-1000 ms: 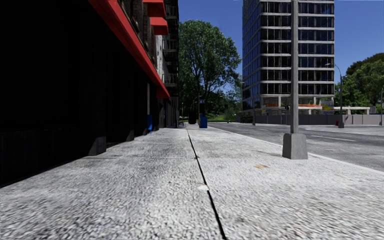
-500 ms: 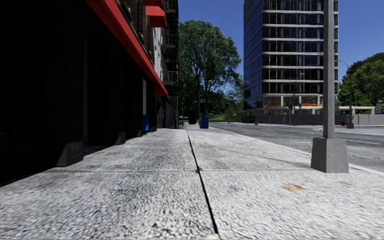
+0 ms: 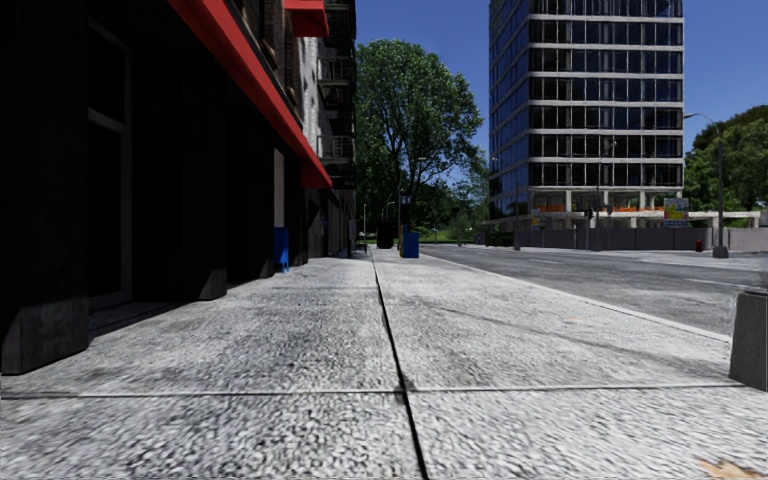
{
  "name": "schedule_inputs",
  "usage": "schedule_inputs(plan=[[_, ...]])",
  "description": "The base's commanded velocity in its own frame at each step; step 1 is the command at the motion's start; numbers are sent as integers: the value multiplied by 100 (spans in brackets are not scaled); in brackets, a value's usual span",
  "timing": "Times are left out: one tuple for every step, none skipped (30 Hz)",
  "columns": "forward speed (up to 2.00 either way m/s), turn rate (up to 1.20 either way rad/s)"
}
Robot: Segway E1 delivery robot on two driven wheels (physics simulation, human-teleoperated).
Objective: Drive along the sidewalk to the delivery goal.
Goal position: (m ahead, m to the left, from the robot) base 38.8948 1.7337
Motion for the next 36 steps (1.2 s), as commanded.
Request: schedule_inputs(plan=[[200, 0], [200, 0], [200, 0], [200, 0], [200, 0], [200, 0], [200, 0], [200, 0], [200, 0], [200, 0], [200, 0], [200, 0], [200, 0], [200, 0], [200, 0], [200, 0], [200, 0], [200, 0], [200, 0], [200, 0], [200, 0], [200, 0], [200, 0], [200, 0], [200, 0], [200, 0], [200, 0], [200, 0], [200, 0], [200, 0], [200, 0], [200, 0], [200, 0], [200, 0], [200, 0], [200, 0]])
